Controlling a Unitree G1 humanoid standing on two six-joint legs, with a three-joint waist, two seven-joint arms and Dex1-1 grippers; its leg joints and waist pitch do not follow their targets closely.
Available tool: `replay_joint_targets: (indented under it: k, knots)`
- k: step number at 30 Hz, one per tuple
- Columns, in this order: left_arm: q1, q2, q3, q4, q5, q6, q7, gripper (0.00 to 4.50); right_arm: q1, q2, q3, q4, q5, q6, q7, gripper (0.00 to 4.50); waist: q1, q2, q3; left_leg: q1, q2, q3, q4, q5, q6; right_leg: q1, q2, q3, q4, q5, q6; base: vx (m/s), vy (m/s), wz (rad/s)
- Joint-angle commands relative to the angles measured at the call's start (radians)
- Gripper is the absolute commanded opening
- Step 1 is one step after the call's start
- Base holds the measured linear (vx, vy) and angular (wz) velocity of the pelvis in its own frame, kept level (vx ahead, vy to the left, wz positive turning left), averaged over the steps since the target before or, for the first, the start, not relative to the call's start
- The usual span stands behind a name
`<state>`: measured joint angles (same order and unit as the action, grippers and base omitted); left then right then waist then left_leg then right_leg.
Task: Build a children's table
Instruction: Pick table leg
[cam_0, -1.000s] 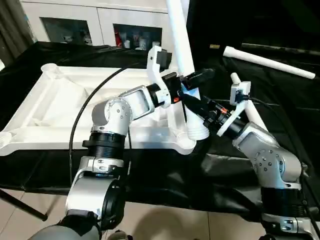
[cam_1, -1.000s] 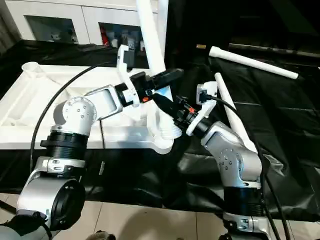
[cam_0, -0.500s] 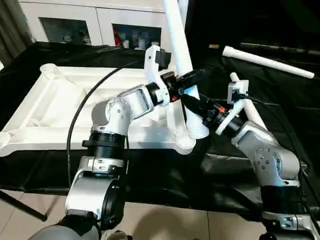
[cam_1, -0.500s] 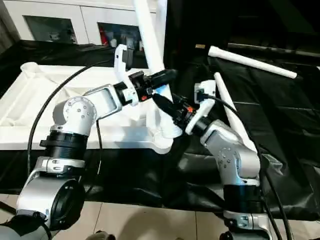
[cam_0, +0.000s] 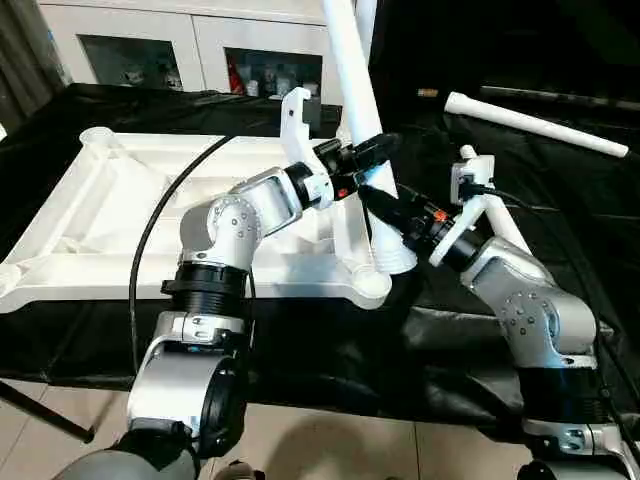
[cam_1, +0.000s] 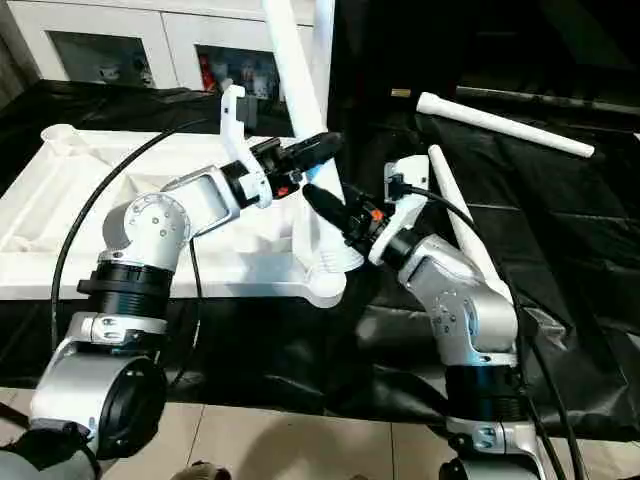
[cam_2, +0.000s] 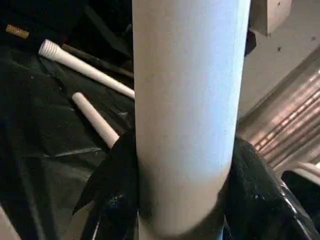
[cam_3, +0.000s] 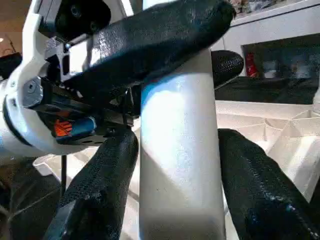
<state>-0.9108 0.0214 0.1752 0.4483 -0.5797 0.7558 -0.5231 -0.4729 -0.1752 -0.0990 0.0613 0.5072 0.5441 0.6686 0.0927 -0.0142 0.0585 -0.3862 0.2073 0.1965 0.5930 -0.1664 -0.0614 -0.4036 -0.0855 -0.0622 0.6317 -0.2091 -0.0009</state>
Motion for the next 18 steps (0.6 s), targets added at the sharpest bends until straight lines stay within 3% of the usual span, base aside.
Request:
replay_joint_targets:
  k: [1,3,5,7,13,18]
  knots:
    - [-0.033,0.02,-0.02,0.008,0.024,-0.025,-0.042,1.91,-0.028,-0.021,0.01,-0.007,0.015,0.023,0.026,3.0,0.005,-0.009,-0.082,0.016,0.012,-0.01,-0.047,-0.033,0.073,0.068,-0.045,0.04,-0.058,0.089,-0.241,0.0,0.0,0.0]
    - [-0.042,0.048,-0.038,0.018,0.025,-0.032,-0.11,1.91,-0.038,-0.041,0.013,-0.015,0.035,0.063,0.046,3.08,0.005,-0.012,-0.082,0.016,0.011,-0.011,-0.048,-0.027,0.076,0.07,-0.045,0.04,-0.057,0.092,-0.24,0.0,0.0,0.0]
    - [-0.055,0.109,-0.074,0.027,0.009,-0.01,-0.259,1.91,-0.048,-0.114,0.017,-0.05,0.129,0.19,0.157,3.16,0.007,-0.015,-0.082,0.019,0.008,-0.009,-0.048,-0.028,0.083,0.072,-0.042,0.04,-0.058,0.087,-0.246,0.0,0.0,0.0]
    - [-0.057,0.141,-0.094,0.026,-0.003,0.004,-0.34,1.9,-0.053,-0.146,0.02,-0.059,0.164,0.239,0.202,3.16,0.01,-0.01,-0.08,0.019,0.012,-0.009,-0.047,-0.026,0.083,0.069,-0.044,0.041,-0.055,0.095,-0.249,0.0,0.0,0.0]
    - [-0.049,0.189,-0.134,-0.028,-0.059,0.05,-0.518,1.9,-0.07,-0.195,0.057,-0.048,0.174,0.28,0.276,3.16,0.019,-0.01,-0.082,0.02,0.015,-0.007,-0.046,-0.034,0.064,0.066,-0.05,0.04,-0.051,0.089,-0.28,0.0,0.0,0.0]
    - [-0.056,0.184,-0.139,-0.037,-0.072,0.066,-0.552,1.9,-0.079,-0.205,0.088,-0.04,0.177,0.304,0.286,3.16,0.022,-0.016,-0.078,0.019,0.015,-0.006,-0.047,-0.064,0.044,0.066,-0.051,0.041,-0.056,0.033,-0.261,0.0,0.0,0.0]
